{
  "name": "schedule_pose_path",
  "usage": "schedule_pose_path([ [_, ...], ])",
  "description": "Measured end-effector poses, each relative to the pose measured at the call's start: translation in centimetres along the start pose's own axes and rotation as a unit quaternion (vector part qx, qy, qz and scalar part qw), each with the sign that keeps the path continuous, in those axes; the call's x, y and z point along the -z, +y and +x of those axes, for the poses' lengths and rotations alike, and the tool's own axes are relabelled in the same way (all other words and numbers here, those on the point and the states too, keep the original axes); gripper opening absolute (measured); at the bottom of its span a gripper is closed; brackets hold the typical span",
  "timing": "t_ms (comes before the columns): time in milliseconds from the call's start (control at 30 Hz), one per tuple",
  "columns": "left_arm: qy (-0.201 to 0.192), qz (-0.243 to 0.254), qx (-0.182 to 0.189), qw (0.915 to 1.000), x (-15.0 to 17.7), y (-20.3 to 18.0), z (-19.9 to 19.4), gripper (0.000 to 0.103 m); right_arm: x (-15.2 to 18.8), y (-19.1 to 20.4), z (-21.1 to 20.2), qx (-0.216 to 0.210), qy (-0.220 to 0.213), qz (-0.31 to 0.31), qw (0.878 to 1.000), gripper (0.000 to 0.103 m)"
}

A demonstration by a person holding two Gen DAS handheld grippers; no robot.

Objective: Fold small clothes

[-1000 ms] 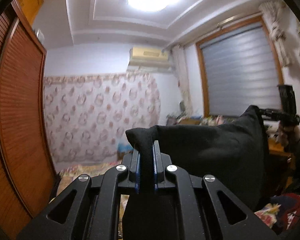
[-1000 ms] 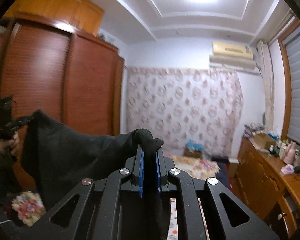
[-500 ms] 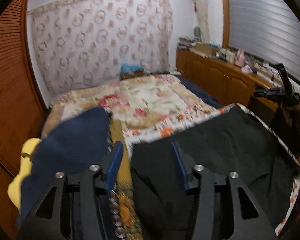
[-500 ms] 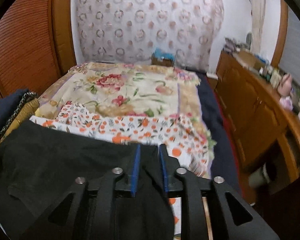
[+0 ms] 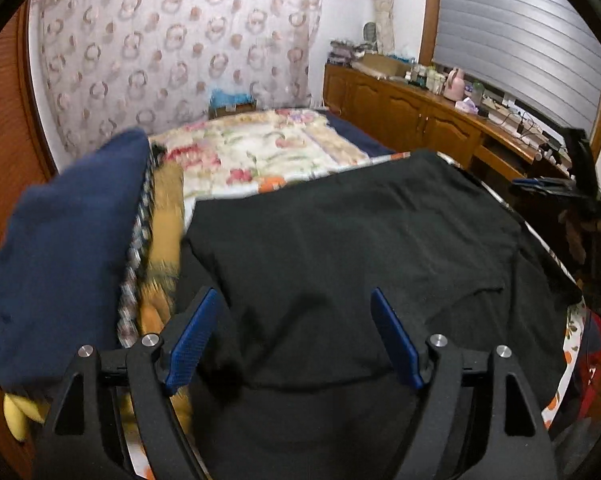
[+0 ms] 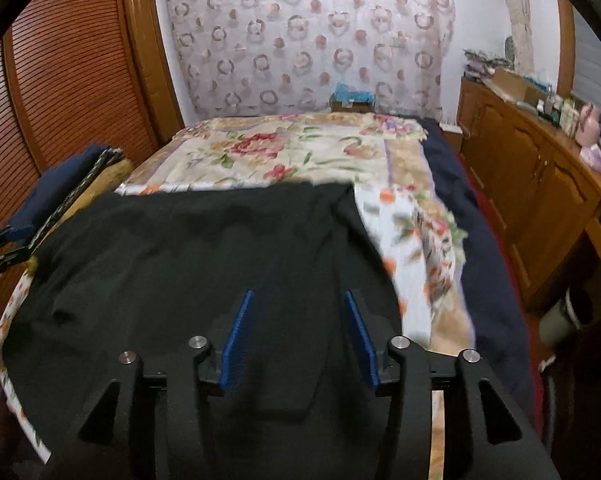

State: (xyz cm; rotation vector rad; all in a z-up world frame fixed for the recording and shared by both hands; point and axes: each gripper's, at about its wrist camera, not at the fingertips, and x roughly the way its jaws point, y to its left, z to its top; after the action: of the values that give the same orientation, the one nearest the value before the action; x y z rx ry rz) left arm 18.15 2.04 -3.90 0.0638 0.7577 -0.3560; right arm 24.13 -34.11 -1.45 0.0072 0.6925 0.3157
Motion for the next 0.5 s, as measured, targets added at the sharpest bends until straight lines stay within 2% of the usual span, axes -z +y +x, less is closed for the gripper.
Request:
schedule_pose_path([
  [133,0.02,-0.003,0.003,0.9998,2.0,-0.6,0.8,0.079,2.6,-0.4,-1.3,0.011,0.022,-0.009,1.0,0.049],
  [433,0.081,-0.004,0.003,0.9967,4.5,-1.5,3.5,0.081,3.4,-2.2,-1.7,0.059,0.046,-0.022,0.997,0.049],
  [500,0.081,0.008,-0.007,0.9966,4.4,-1.9,3.5,0.081,3.4,-2.7,-1.7,0.069,0.053,-0.021,0.996,0.049],
])
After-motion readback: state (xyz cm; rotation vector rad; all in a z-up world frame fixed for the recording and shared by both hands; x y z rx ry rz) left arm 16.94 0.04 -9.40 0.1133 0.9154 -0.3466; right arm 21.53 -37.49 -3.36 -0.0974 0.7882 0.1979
